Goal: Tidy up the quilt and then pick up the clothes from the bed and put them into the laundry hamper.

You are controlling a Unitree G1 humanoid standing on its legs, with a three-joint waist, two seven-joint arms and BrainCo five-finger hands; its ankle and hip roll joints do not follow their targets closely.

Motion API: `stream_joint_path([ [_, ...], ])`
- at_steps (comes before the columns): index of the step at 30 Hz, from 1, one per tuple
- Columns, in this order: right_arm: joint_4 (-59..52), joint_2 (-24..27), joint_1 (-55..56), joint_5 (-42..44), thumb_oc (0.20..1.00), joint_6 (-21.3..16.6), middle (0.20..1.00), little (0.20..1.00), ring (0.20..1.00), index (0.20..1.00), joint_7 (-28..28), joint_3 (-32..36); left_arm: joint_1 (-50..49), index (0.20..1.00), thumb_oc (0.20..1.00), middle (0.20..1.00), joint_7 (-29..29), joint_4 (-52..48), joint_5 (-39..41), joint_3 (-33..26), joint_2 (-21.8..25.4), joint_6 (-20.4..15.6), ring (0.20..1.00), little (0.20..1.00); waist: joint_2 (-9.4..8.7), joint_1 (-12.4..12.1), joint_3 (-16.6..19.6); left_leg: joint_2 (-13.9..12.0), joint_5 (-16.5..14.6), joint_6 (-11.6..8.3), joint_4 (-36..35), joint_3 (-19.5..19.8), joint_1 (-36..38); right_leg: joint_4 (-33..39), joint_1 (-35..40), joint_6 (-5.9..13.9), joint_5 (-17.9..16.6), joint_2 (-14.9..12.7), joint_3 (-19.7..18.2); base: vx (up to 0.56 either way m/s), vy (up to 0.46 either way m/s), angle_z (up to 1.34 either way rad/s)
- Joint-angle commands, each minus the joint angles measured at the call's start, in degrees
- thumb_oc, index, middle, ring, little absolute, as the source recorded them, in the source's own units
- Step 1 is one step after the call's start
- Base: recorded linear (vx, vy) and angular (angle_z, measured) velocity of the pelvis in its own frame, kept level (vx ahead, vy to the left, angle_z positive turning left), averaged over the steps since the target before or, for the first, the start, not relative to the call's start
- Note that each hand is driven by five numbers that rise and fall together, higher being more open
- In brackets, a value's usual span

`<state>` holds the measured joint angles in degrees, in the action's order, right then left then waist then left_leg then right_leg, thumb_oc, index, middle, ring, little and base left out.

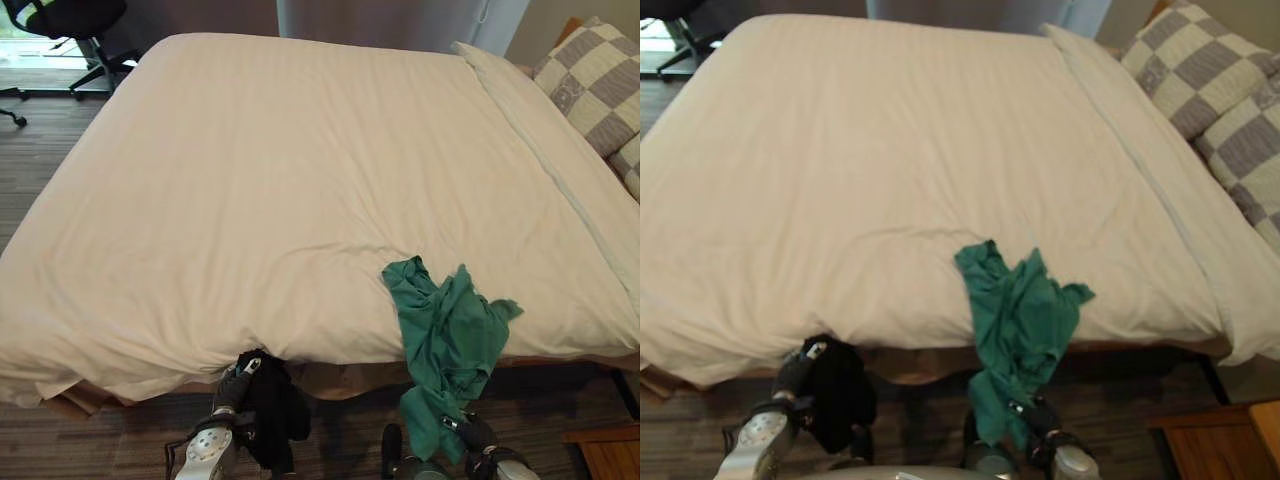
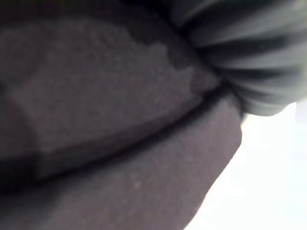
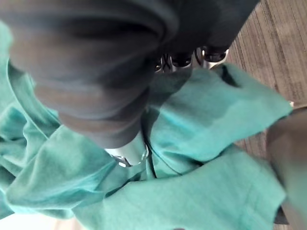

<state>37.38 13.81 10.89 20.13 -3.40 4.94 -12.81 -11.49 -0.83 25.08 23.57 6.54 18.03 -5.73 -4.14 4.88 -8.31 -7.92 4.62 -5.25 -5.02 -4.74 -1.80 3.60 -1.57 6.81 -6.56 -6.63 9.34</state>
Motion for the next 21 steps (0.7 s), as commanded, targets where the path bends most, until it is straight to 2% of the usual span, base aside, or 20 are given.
stream_joint_path([
  [1, 0.95, -0.37, -5.85, -1.38, 0.200, -1.84, 0.200, 0.200, 0.200, 0.200, 0.69, -4.14, 4.10, 0.200, 0.200, 0.200, 0.89, -1.60, 0.64, 1.17, 1.43, -2.94, 0.200, 0.200, 0.52, -1.00, -1.75, -1.10, -4.15, -1.57, 0.02, 1.84, -0.73, -7.50, -2.20, 1.70, 11.32, 0.45, -10.51, -0.01, -0.059, 0.36],
  [3, 1.60, -0.39, -7.00, -1.56, 0.200, -1.63, 0.200, 0.200, 0.200, 0.200, 1.06, -5.71, 4.37, 0.200, 0.200, 0.200, 0.76, -1.35, 1.25, 1.15, 1.26, -2.85, 0.200, 0.200, 0.68, -1.44, -1.83, -1.03, -3.83, -1.71, 0.02, 2.83, -1.01, -6.10, -1.36, 1.38, 11.45, 0.59, -10.32, 0.02, -0.135, 0.87],
  [6, 2.16, -0.31, -12.05, -3.89, 0.200, -1.92, 0.200, 0.200, 0.200, 0.200, 1.32, -11.60, 5.05, 0.200, 0.200, 0.200, 1.24, 1.41, 2.58, 0.68, 0.43, -3.35, 0.200, 0.200, 2.22, -3.75, -2.84, -2.26, -2.01, -3.28, 0.02, 5.39, -2.63, -1.15, 1.31, 0.83, 11.07, 1.34, -6.95, -0.04, -0.226, 0.66],
  [7, -0.62, 1.94, -18.88, -9.14, 0.200, -3.53, 0.200, 0.200, 0.200, 0.200, -1.43, -14.47, 6.75, 0.200, 0.200, 0.200, 2.85, 3.28, 2.17, 0.51, -0.65, -4.27, 0.200, 0.200, 3.99, -7.14, -4.26, -2.31, 0.79, -4.52, 0.02, 8.53, -6.53, 1.40, 2.33, 0.72, 11.68, 1.17, -0.65, -0.20, -0.173, 0.99],
  [9, -2.93, 4.17, -20.45, -11.58, 0.200, -4.46, 0.200, 0.200, 0.200, 0.200, -3.41, -14.02, 7.38, 0.200, 0.200, 0.200, 4.26, 2.98, 2.05, 0.05, -1.20, -4.98, 0.200, 0.200, 4.65, -8.57, -5.12, -2.34, 1.41, -3.03, 0.87, 2.62, -8.22, 1.40, 2.23, 0.86, 11.98, -0.21, 4.32, -0.27, -0.072, 1.47],
  [10, -3.60, 4.53, -20.54, -12.66, 0.200, -4.62, 0.200, 0.200, 0.200, 0.200, -4.32, -13.59, 7.04, 0.200, 0.200, 0.200, 4.72, 2.80, 2.57, -0.55, -1.22, -5.23, 0.200, 0.200, 4.69, -8.88, -5.13, -3.17, -0.21, -2.17, 2.48, -3.40, -7.76, 1.40, 2.19, 0.78, 11.93, -1.04, 7.37, -0.20, -0.024, 1.94],
  [11, -3.60, 4.53, -20.54, -12.66, 0.200, -4.61, 0.200, 0.200, 0.200, 0.200, -4.32, -13.58, 7.05, 0.200, 0.200, 0.200, 4.72, 2.79, 2.57, -0.55, -1.22, -5.22, 0.200, 0.200, 4.70, -8.87, -5.04, -3.17, -0.22, -2.14, 2.61, -3.37, -7.97, 1.40, 2.04, 0.78, 11.86, -1.04, 7.38, -0.22, -0.015, 2.33],
  [12, -3.78, 4.40, -20.17, -13.12, 0.200, -4.63, 0.200, 0.200, 0.200, 0.200, -5.24, -13.29, 6.42, 0.200, 0.200, 0.200, 5.11, 2.35, 3.44, -1.33, -1.10, -5.41, 0.200, 0.200, 4.72, -9.20, -5.11, -3.37, -1.99, -1.52, 6.46, -6.77, -8.30, 1.40, 2.40, 0.50, 11.87, -1.63, 9.84, -0.22, -0.037, 2.31],
  [13, -5.09, 4.75, -18.02, -12.60, 0.200, -5.80, 0.200, 0.200, 0.200, 0.200, -6.47, -9.56, 3.12, 0.200, 0.200, 0.200, 11.85, -2.38, -12.52, -5.61, 7.03, -7.54, 0.200, 0.200, 4.56, -10.56, -5.05, -3.30, -5.97, -1.76, 12.09, -9.46, -7.21, 1.40, 3.80, 0.17, 11.81, -2.77, 14.15, -0.21, -0.036, 1.83],
  [14, -5.35, 4.71, -17.83, -12.61, 0.200, -5.66, 0.200, 0.200, 0.200, 0.200, -6.38, -9.51, 2.70, 0.200, 0.200, 0.200, 11.81, -3.24, -12.52, -5.80, 7.16, -6.80, 0.200, 0.200, 4.54, -10.28, -5.07, -3.31, -6.29, -1.75, 12.60, -9.10, -7.43, 1.40, 4.02, 0.24, 11.89, -2.76, 14.48, -0.28, -0.048, 2.50],
  [15, -4.70, 5.10, -15.22, -10.79, 0.200, -5.14, 0.200, 0.200, 0.200, 0.200, -7.29, -6.63, 0.21, 0.200, 0.200, 0.200, 2.72, 3.41, 5.89, -5.36, -0.70, -5.76, 0.200, 0.200, 3.93, -12.66, -4.93, -3.60, -8.98, -1.02, 15.77, -9.99, -6.32, 0.97, 5.27, -1.04, 11.84, -3.89, 21.15, -0.18, 0.025, 2.57],
  [16, -3.31, 4.80, -14.35, -10.19, 0.200, -5.11, 0.200, 0.200, 0.200, 0.200, -7.77, -4.71, 1.85, 0.200, 0.200, 0.200, 3.45, 8.61, 3.63, -4.91, -0.62, -5.99, 0.200, 0.200, 3.83, -12.30, -4.54, -3.94, -9.90, -0.83, 15.91, -10.04, -5.29, 0.33, 5.97, -1.27, 11.79, -4.30, 23.31, -0.19, 0.023, 2.68],
  [17, -3.30, 4.80, -14.38, -10.19, 0.200, -5.12, 0.200, 0.200, 0.200, 0.200, -7.76, -4.69, 1.91, 0.200, 0.200, 0.200, 3.44, 8.68, 3.63, -4.90, -0.63, -6.04, 0.200, 0.200, 3.85, -12.24, -4.58, -3.93, -9.91, -0.83, 15.94, -9.96, -5.30, 0.35, 6.03, -1.26, 11.79, -4.30, 23.39, -0.08, 0.112, 2.37],
  [18, -3.13, 4.22, -11.59, -10.16, 0.200, -4.94, 0.200, 0.200, 0.200, 0.200, -8.20, -2.50, 2.56, 0.200, 0.200, 0.200, 4.07, 10.52, 1.65, -4.26, -0.42, -5.74, 0.200, 0.200, 3.47, -12.52, -3.91, -4.79, -10.14, -0.86, 15.23, -10.59, -4.00, -0.28, 6.74, -1.21, 11.91, -4.63, 26.33, -0.08, 0.287, 2.78],
  [19, -1.53, 3.36, -8.17, -9.87, 0.200, -4.27, 0.200, 0.200, 0.200, 0.200, -9.45, 0.27, 2.90, 0.200, 0.200, 0.200, 5.34, 12.04, -1.12, -3.32, -0.80, -4.95, 0.200, 0.200, 3.68, -12.38, -2.99, -5.31, -9.89, -0.54, 12.29, -11.18, -1.56, -1.82, 7.34, -0.84, 11.48, -5.42, 28.65, -0.12, 0.410, 2.63],
  [20, -0.25, 2.90, -7.78, -9.73, 0.200, -4.21, 0.200, 0.200, 0.200, 0.200, -10.41, 1.82, 2.92, 0.200, 0.200, 0.200, 5.79, 12.53, -2.43, -2.96, -1.00, -4.74, 0.200, 0.200, 3.63, -13.25, -2.79, -5.15, -8.68, -1.13, 10.16, -10.23, -1.05, -3.32, 7.63, -0.64, 11.05, -6.43, 31.09, -0.05, 0.326, 2.56],
  [21, -0.09, 2.83, -7.83, -9.76, 0.200, -4.30, 0.200, 0.200, 0.200, 0.200, -10.43, 1.97, 3.00, 0.200, 0.200, 0.200, 5.86, 12.54, -2.51, -2.81, -0.99, -4.74, 0.200, 0.200, 3.60, -12.99, -2.77, -4.95, -8.37, -1.12, 9.76, -9.84, -1.06, -3.53, 7.69, -0.53, 11.15, -6.59, 31.52, -0.06, 0.353, 3.82],
])
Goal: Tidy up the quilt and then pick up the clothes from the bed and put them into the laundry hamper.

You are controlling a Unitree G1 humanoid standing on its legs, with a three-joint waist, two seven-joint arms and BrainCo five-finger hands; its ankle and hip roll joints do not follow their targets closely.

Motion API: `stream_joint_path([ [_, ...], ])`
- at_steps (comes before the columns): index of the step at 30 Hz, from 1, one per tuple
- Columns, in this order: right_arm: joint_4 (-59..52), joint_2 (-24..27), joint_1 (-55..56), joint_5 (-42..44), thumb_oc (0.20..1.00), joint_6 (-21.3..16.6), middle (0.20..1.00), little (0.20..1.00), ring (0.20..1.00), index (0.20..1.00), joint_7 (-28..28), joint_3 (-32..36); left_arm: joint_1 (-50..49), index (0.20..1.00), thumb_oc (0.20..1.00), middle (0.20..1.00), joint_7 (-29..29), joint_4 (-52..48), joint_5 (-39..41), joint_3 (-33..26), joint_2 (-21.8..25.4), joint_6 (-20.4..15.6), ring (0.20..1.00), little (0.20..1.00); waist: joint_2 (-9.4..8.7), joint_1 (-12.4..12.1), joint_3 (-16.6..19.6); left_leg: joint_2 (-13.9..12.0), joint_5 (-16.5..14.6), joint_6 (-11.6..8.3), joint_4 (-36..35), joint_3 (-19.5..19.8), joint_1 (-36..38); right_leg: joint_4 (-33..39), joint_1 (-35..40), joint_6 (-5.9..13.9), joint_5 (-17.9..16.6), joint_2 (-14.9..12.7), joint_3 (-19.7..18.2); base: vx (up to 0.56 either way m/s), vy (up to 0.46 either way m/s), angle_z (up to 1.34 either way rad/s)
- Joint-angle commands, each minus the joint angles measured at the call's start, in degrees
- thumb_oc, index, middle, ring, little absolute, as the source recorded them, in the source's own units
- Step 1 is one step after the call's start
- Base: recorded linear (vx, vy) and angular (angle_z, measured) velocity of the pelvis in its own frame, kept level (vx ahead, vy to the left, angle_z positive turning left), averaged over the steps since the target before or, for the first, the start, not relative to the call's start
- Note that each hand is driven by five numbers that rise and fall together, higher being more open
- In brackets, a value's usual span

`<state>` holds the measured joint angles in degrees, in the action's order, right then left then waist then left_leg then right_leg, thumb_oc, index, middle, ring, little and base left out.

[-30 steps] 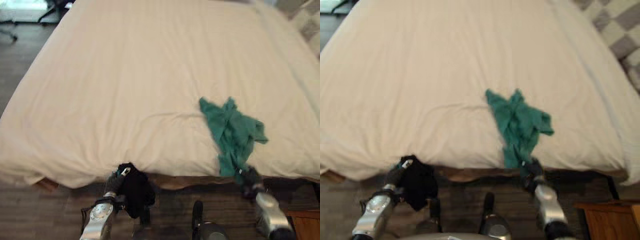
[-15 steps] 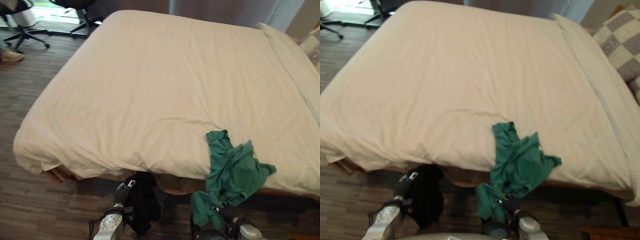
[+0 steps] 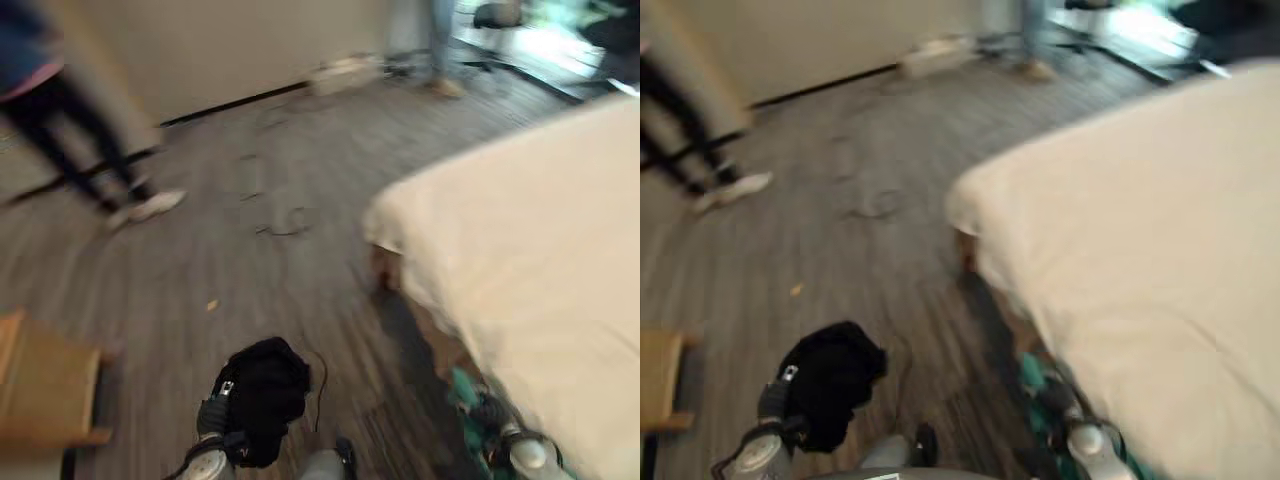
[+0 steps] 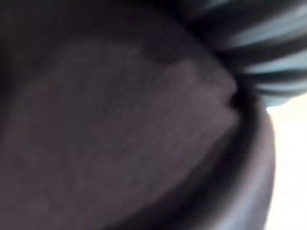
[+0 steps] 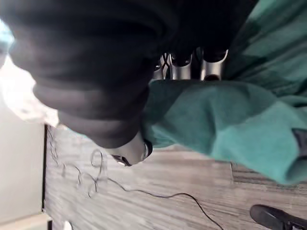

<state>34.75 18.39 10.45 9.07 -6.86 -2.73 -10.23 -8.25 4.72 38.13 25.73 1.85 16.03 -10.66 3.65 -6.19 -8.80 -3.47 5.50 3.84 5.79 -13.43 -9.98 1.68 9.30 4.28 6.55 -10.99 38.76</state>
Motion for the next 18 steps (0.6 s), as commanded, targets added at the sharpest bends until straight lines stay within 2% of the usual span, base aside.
stream_joint_path([
  [1, 5.04, -2.39, -6.82, 2.19, 0.200, 0.12, 0.200, 0.200, 0.200, 0.200, -4.20, 2.66, 0.55, 0.200, 0.200, 0.200, 1.27, 2.69, -7.12, 1.64, 1.44, 1.44, 0.200, 0.200, -3.59, -3.68, -1.99, -7.38, -8.54, -9.88, -6.63, 3.30, 6.71, -6.55, -3.80, 3.51, -3.04, -5.15, 5.63, -0.01, 0.322, 3.33],
  [2, 5.35, -2.81, -6.79, 2.79, 0.200, 0.23, 0.200, 0.200, 0.200, 0.200, -4.60, 3.61, 0.64, 0.200, 0.200, 0.200, 1.61, 2.62, -7.36, 1.53, 1.67, 1.60, 0.200, 0.200, -3.64, -3.48, -2.26, -5.75, -8.23, -9.05, -8.48, 6.25, 6.87, -10.31, -4.95, 4.26, -3.18, -6.58, 4.90, -0.03, 0.406, 2.41],
  [3, 5.73, -3.04, -6.95, 3.81, 0.200, 0.02, 0.200, 0.200, 0.200, 0.200, -5.08, 4.42, 0.92, 0.200, 0.200, 0.200, 2.20, 3.06, -7.66, 1.37, 2.18, 1.25, 0.200, 0.200, -3.57, -2.99, -2.65, -4.88, -7.99, -8.64, -10.00, 8.54, 6.75, -11.55, -6.73, 4.60, -2.74, -5.77, 1.37, -0.01, 0.271, 1.14],
  [4, 5.54, -3.06, -7.63, 4.89, 0.200, -0.47, 0.200, 0.200, 0.200, 0.200, -5.60, 4.57, 1.64, 0.200, 0.200, 0.200, 2.98, 3.21, -7.75, 2.01, 2.60, 0.69, 0.200, 0.200, -3.57, -1.28, -3.08, -4.10, -7.83, -8.73, -10.37, 11.04, 6.45, -11.77, -9.88, 4.17, -0.71, -3.18, -6.03, -0.02, 0.365, 1.49],
  [5, 6.25, -2.89, -8.30, 6.21, 0.200, -1.24, 0.200, 0.200, 0.200, 0.200, -6.61, 5.10, 2.96, 0.200, 0.200, 0.200, 3.47, 3.44, -7.23, 2.47, 2.05, 0.23, 0.200, 0.200, -3.58, -0.27, -3.88, -1.33, -7.09, -7.82, -10.25, 14.89, 6.38, -9.35, -13.53, 5.04, -1.03, 1.11, -18.45, 0.01, 0.283, 1.51],
  [6, 6.37, -2.91, -8.01, 6.90, 0.200, -1.62, 0.200, 0.200, 0.200, 0.200, -6.88, 5.45, 3.40, 0.200, 0.200, 0.200, 3.64, 4.53, -7.07, 2.52, 1.86, 0.16, 0.200, 0.200, -3.49, 0.07, -4.21, -0.49, -7.20, -7.51, -10.43, 16.87, 6.31, -7.87, -13.20, 4.85, -1.01, 2.17, -21.15, 0.02, 0.178, 0.92],
  [8, 6.52, -2.73, -7.50, 7.08, 0.200, -1.68, 0.200, 0.200, 0.200, 0.200, -6.91, 5.75, 3.70, 0.200, 0.200, 0.200, 3.90, 4.78, -7.95, 3.31, 2.25, 0.40, 0.200, 0.200, -3.70, 0.80, -4.44, 0.63, -7.27, -6.86, -10.24, 19.42, 5.89, -4.25, -12.70, 3.71, -0.79, 3.32, -24.17, 0.03, -0.001, 1.51],
  [9, 7.91, -2.83, -7.94, 7.54, 0.200, -1.66, 0.200, 0.200, 0.200, 0.200, -7.10, 6.49, 3.81, 0.200, 0.200, 0.200, 3.96, 4.65, -7.63, 2.80, 2.11, 0.24, 0.200, 0.200, -3.81, 0.90, -4.26, 1.15, -7.28, -6.85, -9.89, 20.68, 5.76, -3.32, -12.57, 4.79, -1.99, 2.77, -24.39, 0.03, -0.041, 1.64],
  [10, 7.88, -2.57, -8.68, 7.28, 0.200, -1.35, 0.200, 0.200, 0.200, 0.200, -7.00, 6.10, 4.15, 0.200, 0.200, 0.200, 3.97, 4.91, -8.04, 2.79, 1.87, 0.15, 0.200, 0.200, -4.37, 0.81, -4.06, 1.47, -7.73, -6.72, -9.79, 20.83, 6.00, -0.54, -10.81, 5.02, -3.67, 1.85, -23.50, 0.01, -0.063, 1.28],
  [11, 7.89, -2.57, -8.69, 7.28, 0.200, -1.35, 0.200, 0.200, 0.200, 0.200, -6.99, 6.09, 4.15, 0.200, 0.200, 0.200, 3.97, 4.91, -8.04, 2.78, 1.87, 0.15, 0.200, 0.200, -4.38, 0.83, -4.12, 1.48, -7.74, -6.71, -9.79, 20.84, 6.07, -0.37, -10.66, 5.02, -3.75, 1.86, -23.48, 0.03, -0.053, 0.70],
  [15, 8.16, -1.53, -8.27, 6.96, 0.200, -1.06, 0.200, 0.200, 0.200, 0.200, -6.25, 5.73, 2.95, 0.200, 0.200, 0.200, 2.97, 4.83, -9.02, 3.32, 0.51, 0.12, 0.200, 0.200, -4.77, 0.84, -2.32, 1.97, -7.94, -6.67, -9.75, 20.53, 6.82, 3.09, -7.71, 5.15, -4.29, 1.35, -22.46, 0.06, -0.007, -0.34],
  [16, 4.03, 2.51, -9.99, 4.76, 0.200, -2.04, 0.200, 0.200, 0.200, 0.200, -0.86, -3.53, 13.25, 0.200, 0.200, 0.200, 3.49, 12.57, -5.63, 15.62, -8.31, 1.44, 0.200, 0.200, -2.65, 6.28, -0.87, 3.44, -10.31, -5.05, -10.79, 16.88, 14.39, 3.31, -4.79, 2.32, -1.37, 6.79, -28.79, 0.02, -0.004, -0.18],
  [18, 3.55, 2.91, -10.59, 6.29, 0.200, -2.05, 0.200, 0.200, 0.200, 0.200, -0.20, -2.99, 13.81, 0.200, 0.200, 0.200, 3.13, 12.79, -5.70, 15.56, -8.13, 1.64, 0.200, 0.200, -2.84, 6.11, -1.02, 3.39, -10.18, -5.19, -10.79, 17.14, 14.22, 2.80, -4.89, 2.16, -1.09, 6.95, -28.50, 0.01, -0.028, -0.01],
])
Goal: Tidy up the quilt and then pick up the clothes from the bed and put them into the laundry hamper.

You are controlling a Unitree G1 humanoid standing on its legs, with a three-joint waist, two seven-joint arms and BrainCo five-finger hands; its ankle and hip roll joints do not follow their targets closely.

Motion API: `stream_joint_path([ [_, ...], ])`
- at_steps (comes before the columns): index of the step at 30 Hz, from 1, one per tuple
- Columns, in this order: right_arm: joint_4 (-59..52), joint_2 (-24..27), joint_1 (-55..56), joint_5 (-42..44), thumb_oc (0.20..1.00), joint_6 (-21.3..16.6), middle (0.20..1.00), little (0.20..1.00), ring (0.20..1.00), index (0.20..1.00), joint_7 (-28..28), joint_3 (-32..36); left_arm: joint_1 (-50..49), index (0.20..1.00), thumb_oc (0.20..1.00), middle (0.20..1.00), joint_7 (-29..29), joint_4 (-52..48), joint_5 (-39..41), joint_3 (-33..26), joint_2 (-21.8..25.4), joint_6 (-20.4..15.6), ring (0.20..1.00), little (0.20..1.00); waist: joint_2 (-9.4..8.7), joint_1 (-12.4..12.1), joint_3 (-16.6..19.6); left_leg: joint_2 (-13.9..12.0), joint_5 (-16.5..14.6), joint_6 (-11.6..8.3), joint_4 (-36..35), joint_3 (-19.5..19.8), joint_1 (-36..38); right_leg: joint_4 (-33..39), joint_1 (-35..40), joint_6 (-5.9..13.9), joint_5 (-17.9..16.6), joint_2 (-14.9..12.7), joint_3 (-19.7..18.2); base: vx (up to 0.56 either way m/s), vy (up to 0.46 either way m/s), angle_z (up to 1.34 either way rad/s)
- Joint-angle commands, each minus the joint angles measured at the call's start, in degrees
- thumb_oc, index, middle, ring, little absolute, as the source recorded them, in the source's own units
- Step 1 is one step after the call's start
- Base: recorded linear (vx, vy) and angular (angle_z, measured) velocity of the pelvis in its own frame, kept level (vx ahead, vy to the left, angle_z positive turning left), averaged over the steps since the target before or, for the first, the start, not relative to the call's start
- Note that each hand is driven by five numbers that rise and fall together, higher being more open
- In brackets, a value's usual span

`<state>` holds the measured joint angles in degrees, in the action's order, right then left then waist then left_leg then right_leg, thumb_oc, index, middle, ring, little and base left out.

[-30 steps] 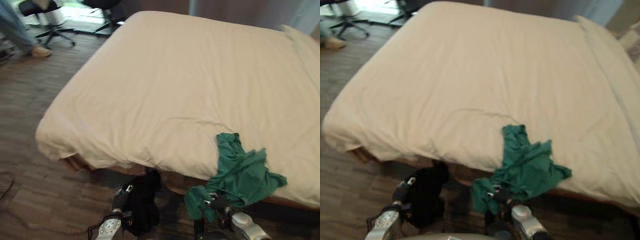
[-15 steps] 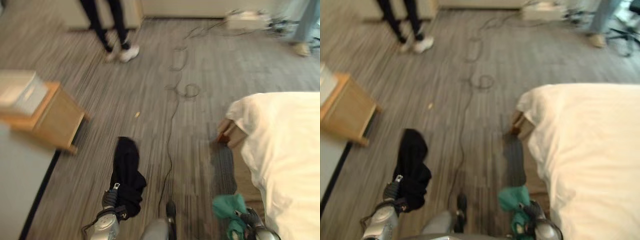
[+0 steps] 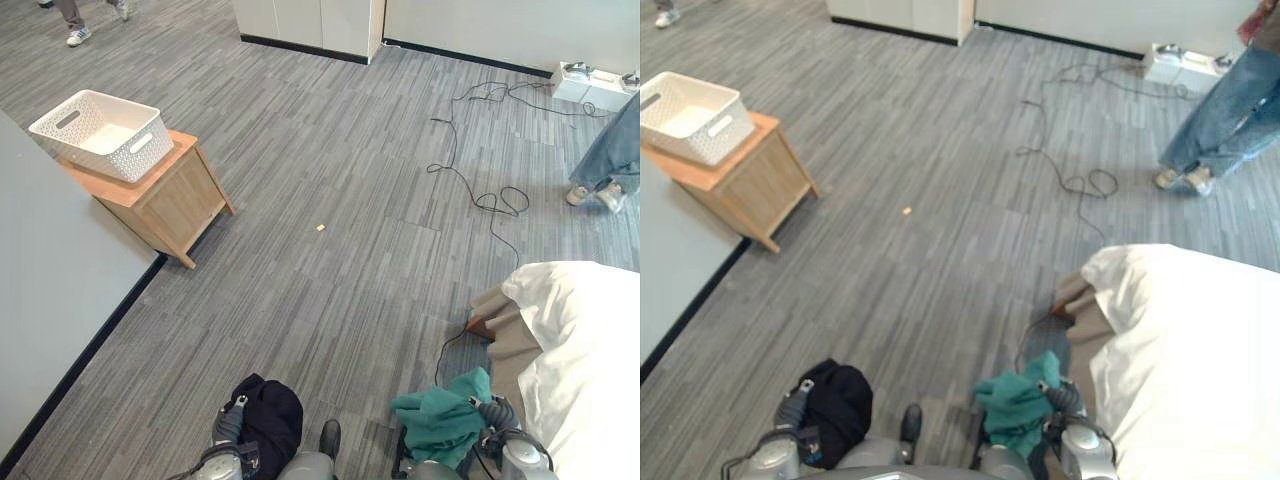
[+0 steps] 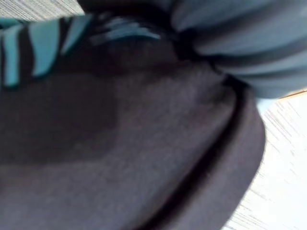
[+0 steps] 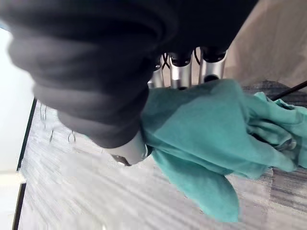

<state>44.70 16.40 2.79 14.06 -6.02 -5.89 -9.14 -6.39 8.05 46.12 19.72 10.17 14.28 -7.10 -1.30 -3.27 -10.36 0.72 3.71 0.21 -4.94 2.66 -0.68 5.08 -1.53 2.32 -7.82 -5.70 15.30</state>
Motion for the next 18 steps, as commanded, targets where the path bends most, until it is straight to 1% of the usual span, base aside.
stream_joint_path([
  [1, -6.59, 4.95, -3.05, 2.07, 0.200, -3.18, 0.200, 0.200, 0.200, 0.200, 3.10, -3.86, 12.65, 0.200, 0.200, 0.200, -0.31, 5.16, 0.03, 7.17, -6.24, -1.80, 0.200, 0.200, 2.02, 3.01, 0.57, -0.82, -8.41, -1.73, -0.06, 1.34, 4.73, -1.24, 5.74, 4.05, 13.58, 1.73, -4.75, 0.03, -0.092, -0.03],
  [3, -6.48, 4.84, -3.54, 2.94, 0.200, -3.64, 0.200, 0.200, 0.200, 0.200, 3.07, -3.77, 13.75, 0.200, 0.200, 0.200, -0.47, 6.19, -0.45, 6.92, -5.92, -1.72, 0.200, 0.200, 1.98, 2.74, 0.62, -0.95, -8.49, -2.02, -0.06, 1.66, 4.58, -2.18, 5.45, 3.98, 14.03, 1.75, -4.15, 0.05, -0.082, 0.05],
  [5, -6.07, 4.67, -4.20, 3.38, 0.200, -4.19, 0.200, 0.200, 0.200, 0.200, 3.25, -3.68, 15.47, 0.200, 0.200, 0.200, -0.53, 8.24, -1.50, 6.61, -5.58, -1.75, 0.200, 0.200, 2.05, 2.05, 0.60, -1.46, -9.08, -2.42, -0.06, 2.18, 5.65, -2.47, 5.60, 3.31, 14.75, 2.10, -3.45, 0.11, -0.113, 0.10],
  [6, -6.00, 5.26, -4.27, 2.90, 0.200, -4.21, 0.200, 0.200, 0.200, 0.200, 3.49, -3.69, 15.37, 0.200, 0.200, 0.200, -0.70, 8.18, -2.26, 6.77, -5.64, -1.91, 0.200, 0.200, 1.91, 1.68, 0.02, -1.25, -10.06, -2.43, 3.26, 2.24, 5.21, -1.95, 6.24, 3.04, 15.01, 2.14, -3.66, 0.08, -0.117, -0.01],
  [7, -6.05, 6.02, -4.77, 2.59, 0.200, -4.29, 0.200, 0.200, 0.200, 0.200, 3.57, -3.57, 15.67, 0.200, 0.200, 0.200, -0.74, 7.71, -2.35, 6.82, -5.49, -2.08, 0.200, 0.200, 1.51, 1.25, -1.09, -0.38, -9.82, -3.36, 9.92, 1.96, 2.63, -1.43, 6.85, 2.65, 15.22, 2.04, -3.74, 0.03, -0.114, -0.07],
  [8, -6.17, 6.54, -5.15, 2.41, 0.200, -4.35, 0.200, 0.200, 0.200, 0.200, 3.46, -3.45, 15.98, 0.200, 0.200, 0.200, -0.77, 7.54, -2.43, 6.95, -5.49, -2.22, 0.200, 0.200, 1.22, 0.70, -2.24, 0.24, -8.69, -4.51, 15.73, 1.32, -0.19, -1.13, 7.36, 2.38, 15.38, 1.93, -3.66, 0.00, -0.164, -0.02],
  [9, -6.42, 6.98, -5.94, 2.39, 0.200, -4.52, 0.200, 0.200, 0.200, 0.200, 3.17, -3.29, 16.87, 0.200, 0.200, 0.200, -0.41, 7.16, -2.37, 7.11, -5.45, -2.37, 0.200, 0.200, 0.65, -0.22, -3.94, 0.55, -5.72, -6.32, 25.41, 1.23, -5.90, -0.88, 8.31, 1.52, 15.30, 1.75, -2.81, 0.01, -0.179, 0.21],
  [10, -6.37, 7.49, -6.80, 2.26, 0.200, -4.53, 0.200, 0.200, 0.200, 0.200, 2.74, -3.24, 17.67, 0.200, 0.200, 0.200, 0.15, 6.48, -2.66, 7.09, -5.37, -2.52, 0.200, 0.200, 0.39, -1.22, -5.21, 0.24, -2.95, -6.91, 31.28, 0.32, -9.66, -0.61, 9.52, 0.96, 15.78, 1.73, -2.03, 0.09, -0.211, 0.51],
  [11, -6.25, 7.68, -7.61, 2.17, 0.200, -4.53, 0.200, 0.200, 0.200, 0.200, 2.32, -3.37, 18.17, 0.200, 0.200, 0.200, 0.79, 5.74, -3.29, 7.39, -5.11, -2.58, 0.200, 0.200, -0.19, -1.92, -6.00, 0.13, -2.68, -6.72, 34.38, -1.13, -12.40, -0.31, 10.40, 0.80, 16.21, 1.51, -1.58, 0.19, -0.150, 0.76],
  [12, -6.17, 7.72, -7.86, 2.04, 0.200, -4.50, 0.200, 0.200, 0.200, 0.200, 2.06, -3.50, 18.38, 0.200, 0.200, 0.200, 1.20, 5.09, -4.01, 7.40, -4.77, -2.59, 0.200, 0.200, -0.30, -2.30, -6.01, 0.11, -3.85, -6.22, 34.88, -2.82, -14.79, -0.08, 10.97, 0.86, 16.76, 1.69, -1.54, 0.33, -0.101, 0.54],
  [13, -6.31, 7.89, -7.84, 1.86, 0.200, -4.48, 0.200, 0.200, 0.200, 0.200, 1.83, -3.86, 18.23, 0.200, 0.200, 0.200, 1.37, 3.98, -4.45, 7.14, -4.42, -2.56, 0.200, 0.200, -0.23, -2.74, -5.64, 0.79, -4.78, -5.51, 31.44, -4.41, -16.74, -0.08, 11.55, 0.97, 17.78, 2.03, -1.60, 0.46, -0.030, 0.10],
  [14, -6.38, 7.73, -7.61, 1.36, 0.200, -4.44, 0.200, 0.200, 0.200, 0.200, 1.91, -4.14, 17.43, 0.200, 0.200, 0.200, 1.30, 2.13, -4.95, 6.84, -4.13, -2.40, 0.200, 0.200, -0.37, -3.74, -5.02, 1.13, -6.99, -4.20, 26.80, -5.86, -17.53, -0.08, 12.41, 1.31, 19.16, 2.17, -2.00, 0.49, 0.024, -0.21],
  [15, -6.22, 7.49, -7.57, 0.85, 0.200, -4.54, 0.200, 0.200, 0.200, 0.200, 1.91, -4.15, 16.88, 0.200, 0.200, 0.200, 1.08, 1.26, -5.76, 6.85, -3.92, -2.35, 0.200, 0.200, 0.14, -4.29, -4.38, 0.91, -6.22, -3.68, 21.82, -6.17, -17.35, -0.08, 12.74, 1.41, 19.98, 2.80, -2.10, 0.54, 0.066, -0.11],
  [16, -5.19, 7.09, -7.92, 0.61, 0.200, -4.67, 0.200, 0.200, 0.200, 0.200, 2.00, -4.44, 16.35, 0.200, 0.200, 0.200, 1.06, 1.15, -7.19, 6.88, -3.78, -2.13, 0.200, 0.200, 0.34, -5.09, -3.87, 0.37, -3.33, -3.78, 15.06, -7.27, -17.07, -0.08, 13.73, 1.73, 21.02, 3.35, -1.93, 0.56, 0.080, -0.01],
  [17, -4.33, 6.84, -8.44, 0.38, 0.200, -4.77, 0.200, 0.200, 0.200, 0.200, 1.86, -4.51, 16.06, 0.200, 0.200, 0.200, 1.31, 0.82, -8.54, 6.52, -3.55, -1.96, 0.200, 0.200, 0.35, -5.80, -3.40, -0.79, -2.53, -3.86, 9.84, -9.07, -18.25, -0.08, 15.07, 2.16, 22.61, 3.71, -1.24, 0.79, 0.104, -0.04],
  [18, -8.20, 5.82, -8.42, -1.39, 0.200, -5.44, 0.200, 0.200, 0.200, 0.200, -0.17, -5.15, 15.47, 0.200, 0.200, 0.200, 2.35, 0.67, -8.73, 6.27, -3.64, -1.89, 0.200, 0.200, -0.24, -6.79, -3.12, -2.19, -2.43, -3.37, 4.55, -10.71, -20.32, -0.08, 16.95, 3.14, 23.64, 3.56, -0.26, 0.58, 0.076, -0.06],
])
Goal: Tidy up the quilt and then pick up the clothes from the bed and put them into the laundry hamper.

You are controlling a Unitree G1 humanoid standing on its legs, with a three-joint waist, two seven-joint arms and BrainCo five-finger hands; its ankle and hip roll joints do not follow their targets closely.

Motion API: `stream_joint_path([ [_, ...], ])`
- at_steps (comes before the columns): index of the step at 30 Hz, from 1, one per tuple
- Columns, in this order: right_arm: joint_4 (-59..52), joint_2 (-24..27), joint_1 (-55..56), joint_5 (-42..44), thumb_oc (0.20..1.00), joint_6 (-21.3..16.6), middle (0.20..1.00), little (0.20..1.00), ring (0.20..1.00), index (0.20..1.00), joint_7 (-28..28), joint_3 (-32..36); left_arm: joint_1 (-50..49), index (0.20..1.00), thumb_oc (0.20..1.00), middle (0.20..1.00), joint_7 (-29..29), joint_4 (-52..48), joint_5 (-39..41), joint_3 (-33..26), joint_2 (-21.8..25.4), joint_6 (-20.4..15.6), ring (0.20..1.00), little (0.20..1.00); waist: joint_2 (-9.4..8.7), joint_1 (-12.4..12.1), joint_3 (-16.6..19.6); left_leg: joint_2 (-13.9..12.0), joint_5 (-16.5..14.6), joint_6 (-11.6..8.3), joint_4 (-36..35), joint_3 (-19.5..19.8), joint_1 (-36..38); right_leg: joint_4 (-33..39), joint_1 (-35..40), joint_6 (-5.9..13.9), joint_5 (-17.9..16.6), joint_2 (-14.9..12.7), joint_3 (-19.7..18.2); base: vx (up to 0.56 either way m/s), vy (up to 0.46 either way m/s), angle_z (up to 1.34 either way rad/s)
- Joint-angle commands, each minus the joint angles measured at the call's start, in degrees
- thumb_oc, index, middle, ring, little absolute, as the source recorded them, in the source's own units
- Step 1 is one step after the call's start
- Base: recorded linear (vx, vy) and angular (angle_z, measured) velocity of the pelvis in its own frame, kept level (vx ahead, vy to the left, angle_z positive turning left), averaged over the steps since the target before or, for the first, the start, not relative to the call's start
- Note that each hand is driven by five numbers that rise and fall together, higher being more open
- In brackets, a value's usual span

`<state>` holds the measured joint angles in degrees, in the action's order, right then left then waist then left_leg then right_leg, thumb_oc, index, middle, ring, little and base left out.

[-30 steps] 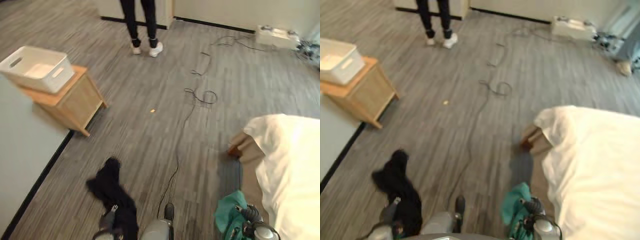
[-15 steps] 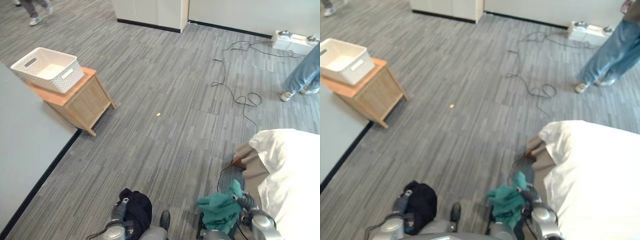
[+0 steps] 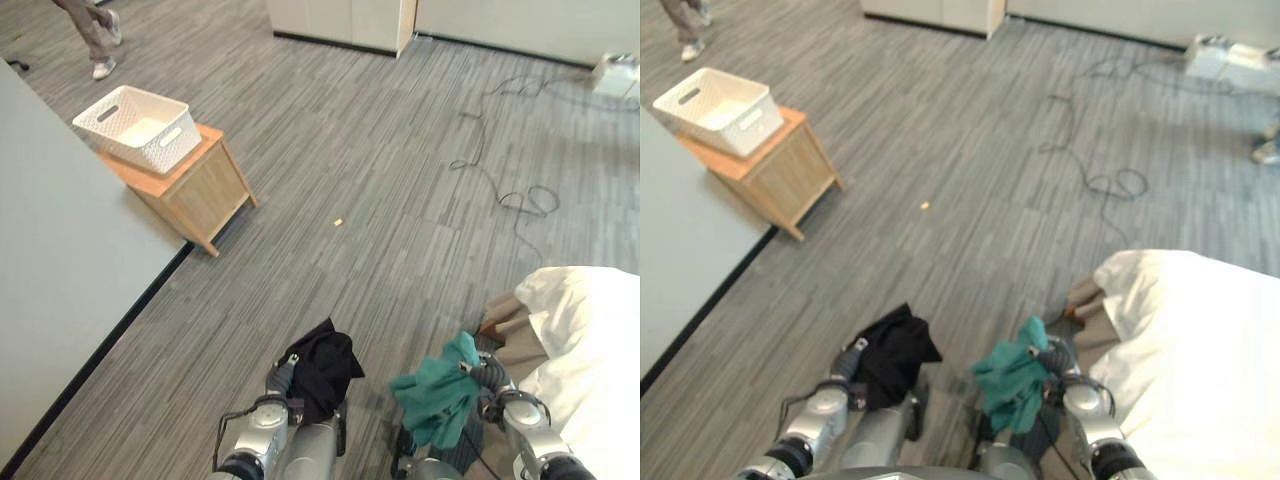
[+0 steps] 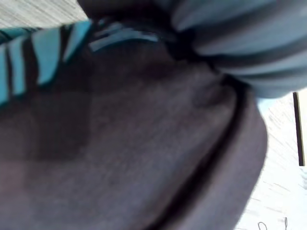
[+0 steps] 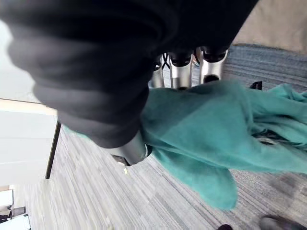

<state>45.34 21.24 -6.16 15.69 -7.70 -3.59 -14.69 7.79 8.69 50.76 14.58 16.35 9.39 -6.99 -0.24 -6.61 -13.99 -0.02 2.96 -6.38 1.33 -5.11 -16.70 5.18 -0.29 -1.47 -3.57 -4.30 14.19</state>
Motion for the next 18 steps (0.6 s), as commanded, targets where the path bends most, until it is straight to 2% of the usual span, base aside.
stream_joint_path([
  [1, -9.00, 0.93, 0.68, -3.11, 0.200, -3.66, 0.200, 0.200, 0.200, 0.200, -2.54, 0.41, 1.23, 0.200, 0.200, 0.200, 1.71, -3.98, -3.59, 0.12, 1.30, -2.01, 0.200, 0.200, -1.46, -3.48, 0.48, -1.31, -1.61, 3.24, -1.93, -3.03, -4.08, -0.18, 15.81, 6.98, 19.45, 2.01, 0.86, 0.61, 0.119, 0.07],
  [2, -14.10, 0.24, 3.22, -4.64, 0.200, -3.86, 0.200, 0.200, 0.200, 0.200, -2.32, -0.11, 0.76, 0.200, 0.200, 0.200, 1.99, -4.09, -2.95, -1.41, 1.52, -1.98, 0.200, 0.200, -1.85, -3.63, 1.17, -1.38, -1.32, 3.76, -3.17, -2.95, -3.14, -0.18, 16.88, 7.52, 19.31, 2.29, 0.51, 0.42, 0.110, -0.05],
  [3, -16.84, -1.30, 5.79, -6.21, 0.200, -4.34, 0.200, 0.200, 0.200, 0.200, -2.05, -0.83, 0.79, 0.200, 0.200, 0.200, 3.09, -3.67, -2.68, -2.06, 1.64, -1.95, 0.200, 0.200, -2.29, -3.47, 1.06, -0.80, 0.92, 4.31, -2.66, -2.68, -2.32, -1.05, 17.52, 7.88, 18.33, 1.78, -0.01, 0.61, 0.199, -0.21],
  [4, -19.07, -1.78, 7.02, -7.95, 0.200, -4.66, 0.200, 0.200, 0.200, 0.200, -2.22, -1.96, 0.96, 0.200, 0.200, 0.200, 3.94, -3.15, -2.37, -2.62, 1.81, -1.93, 0.200, 0.200, -3.04, -3.64, 1.06, 0.08, 1.40, 4.92, -1.57, -2.34, -1.95, -4.47, 16.95, 8.67, 17.74, 1.04, -0.77, 0.51, 0.211, -0.54],
  [5, -19.92, -2.48, 8.30, -8.78, 0.200, -5.03, 0.200, 0.200, 0.200, 0.200, -2.29, -2.39, 1.48, 0.200, 0.200, 0.200, 4.89, -2.44, -2.12, -3.00, 1.95, -1.96, 0.200, 0.200, -3.69, -3.15, 0.90, 0.75, 0.97, 5.80, -0.72, -2.41, -1.19, -10.10, 14.83, 10.54, 15.27, -0.05, -1.16, 0.68, 0.355, -0.78],
  [6, -22.35, -2.72, 10.60, -9.95, 0.200, -4.98, 0.200, 0.200, 0.200, 0.200, -1.68, -3.13, 2.21, 0.200, 0.200, 0.200, 6.34, -1.61, -1.93, -3.13, 2.37, -2.08, 0.200, 0.200, -3.99, -1.10, -0.36, 2.36, -1.25, 7.84, 0.07, -2.64, 2.01, -24.14, 9.49, 14.74, 7.18, -3.48, -2.47, 0.48, 0.266, -0.73],
  [7, -22.36, -2.70, 10.61, -9.95, 0.200, -4.97, 0.200, 0.200, 0.200, 0.200, -1.68, -3.12, 2.22, 0.200, 0.200, 0.200, 6.34, -1.60, -1.93, -3.13, 2.35, -2.08, 0.200, 0.200, -3.87, -1.17, -0.23, 2.20, -1.22, 7.81, 0.10, -2.66, 1.84, -24.09, 9.32, 14.70, 7.05, -3.33, -2.54, 0.68, 0.408, -0.34],
  [8, -23.41, -2.72, 12.05, -10.26, 0.200, -5.58, 0.200, 0.200, 0.200, 0.200, -1.20, -3.69, 3.17, 0.200, 0.200, 0.200, 7.87, -1.32, -1.92, -2.59, 2.65, -2.31, 0.200, 0.200, -1.77, 1.92, -1.54, 2.03, -3.42, 9.31, -0.95, -1.52, 7.16, -36.35, 2.71, 14.99, -0.52, -4.13, -4.35, 0.34, 0.221, 0.24],
  [9, -23.45, -2.68, 12.07, -10.26, 0.200, -5.57, 0.200, 0.200, 0.200, 0.200, -1.20, -3.69, 3.17, 0.200, 0.200, 0.200, 7.88, -1.31, -1.93, -2.60, 2.62, -2.31, 0.200, 0.200, -1.92, 1.85, -1.61, 2.21, -3.39, 9.36, -1.04, -1.66, 7.24, -36.91, 2.47, 15.05, -0.22, -4.38, -4.53, 0.56, 0.323, 0.35],
  [10, -24.00, -2.66, 12.22, -10.63, 0.200, -5.74, 0.200, 0.200, 0.200, 0.200, -1.05, -4.24, 3.97, 0.200, 0.200, 0.200, 8.59, -1.28, -1.95, -2.38, 2.87, -2.09, 0.200, 0.200, 0.19, 3.54, -2.34, 1.25, -3.90, 9.57, -2.74, -0.56, 10.15, -41.22, -2.14, 14.12, -0.40, -2.88, -5.28, 0.42, 0.175, 0.37],
  [11, -24.66, -2.34, 12.79, -11.18, 0.200, -5.72, 0.200, 0.200, 0.200, 0.200, -1.00, -4.37, 4.42, 0.200, 0.200, 0.200, 8.90, -1.39, -2.06, -2.31, 3.11, -2.14, 0.200, 0.200, 1.55, 5.00, -2.93, 0.91, -4.24, 9.61, -4.44, 0.26, 12.88, -42.75, -5.61, 12.98, 2.00, -2.13, -5.17, 0.65, 0.208, 0.26],
  [13, -26.01, -2.45, 13.92, -11.67, 0.200, -5.88, 0.200, 0.200, 0.200, 0.200, -0.85, -5.18, 5.64, 0.200, 0.200, 0.200, 9.58, -2.05, -3.26, -1.60, 3.55, -1.91, 0.200, 0.200, 2.65, 8.04, -3.70, 1.29, -5.79, 8.74, -6.33, 2.70, 17.63, -37.38, -11.32, 11.07, 6.34, 0.03, -3.67, 0.56, 0.065, 0.19],
  [14, -26.04, -2.44, 13.97, -11.68, 0.200, -5.87, 0.200, 0.200, 0.200, 0.200, -0.85, -5.22, 5.58, 0.200, 0.200, 0.200, 9.60, -2.07, -3.27, -1.62, 3.55, -1.89, 0.200, 0.200, 2.60, 8.58, -3.98, 1.38, -5.96, 8.71, -6.33, 3.21, 18.02, -37.38, -10.71, 11.10, 6.71, -0.17, -3.19, 0.40, -0.008, 0.17],
  [15, -26.24, -2.47, 14.43, -11.82, 0.200, -5.75, 0.200, 0.200, 0.200, 0.200, -0.90, -5.09, 5.48, 0.200, 0.200, 0.200, 9.43, -2.67, -3.53, -1.20, 3.77, -2.02, 0.200, 0.200, 2.95, 9.89, -4.07, 1.56, -6.75, 8.05, -6.33, 4.13, 19.16, -32.35, -11.27, 10.68, 7.88, 0.08, -2.60, 0.57, -0.035, 0.93],
  [16, -25.80, -2.91, 14.64, -11.87, 0.200, -5.54, 0.200, 0.200, 0.200, 0.200, -1.52, -4.74, 5.80, 0.200, 0.200, 0.200, 9.22, -2.45, -4.09, -0.61, 3.75, -2.01, 0.200, 0.200, 2.81, 12.36, -3.62, 2.41, -9.12, 7.05, -6.33, 5.48, 21.63, -16.85, -12.35, 10.07, 7.28, 0.37, -2.52, 0.78, -0.067, 1.27],
  [17, -25.70, -3.18, 14.48, -11.71, 0.200, -5.33, 0.200, 0.200, 0.200, 0.200, -1.83, -4.35, 6.33, 0.200, 0.200, 0.200, 9.09, -1.59, -4.59, -0.43, 3.43, -1.83, 0.200, 0.200, 2.50, 13.58, -3.14, 3.05, -10.68, 6.65, -6.33, 6.18, 23.12, -10.05, -14.28, 10.50, 5.63, -0.15, -3.48, 1.06, -0.076, 1.55],
  [18, -25.19, -3.68, 14.47, -10.87, 0.200, -4.73, 0.200, 0.200, 0.200, 0.200, -1.41, -3.50, 6.51, 0.200, 0.200, 0.200, 8.68, 1.11, -5.68, -0.90, 2.53, -1.86, 0.200, 0.200, 3.38, 15.29, -2.66, 2.39, -13.78, 6.11, -6.33, 6.70, 26.38, -2.89, -16.98, 12.20, 2.69, -1.01, -3.45, 0.65, -0.046, 0.93],
])
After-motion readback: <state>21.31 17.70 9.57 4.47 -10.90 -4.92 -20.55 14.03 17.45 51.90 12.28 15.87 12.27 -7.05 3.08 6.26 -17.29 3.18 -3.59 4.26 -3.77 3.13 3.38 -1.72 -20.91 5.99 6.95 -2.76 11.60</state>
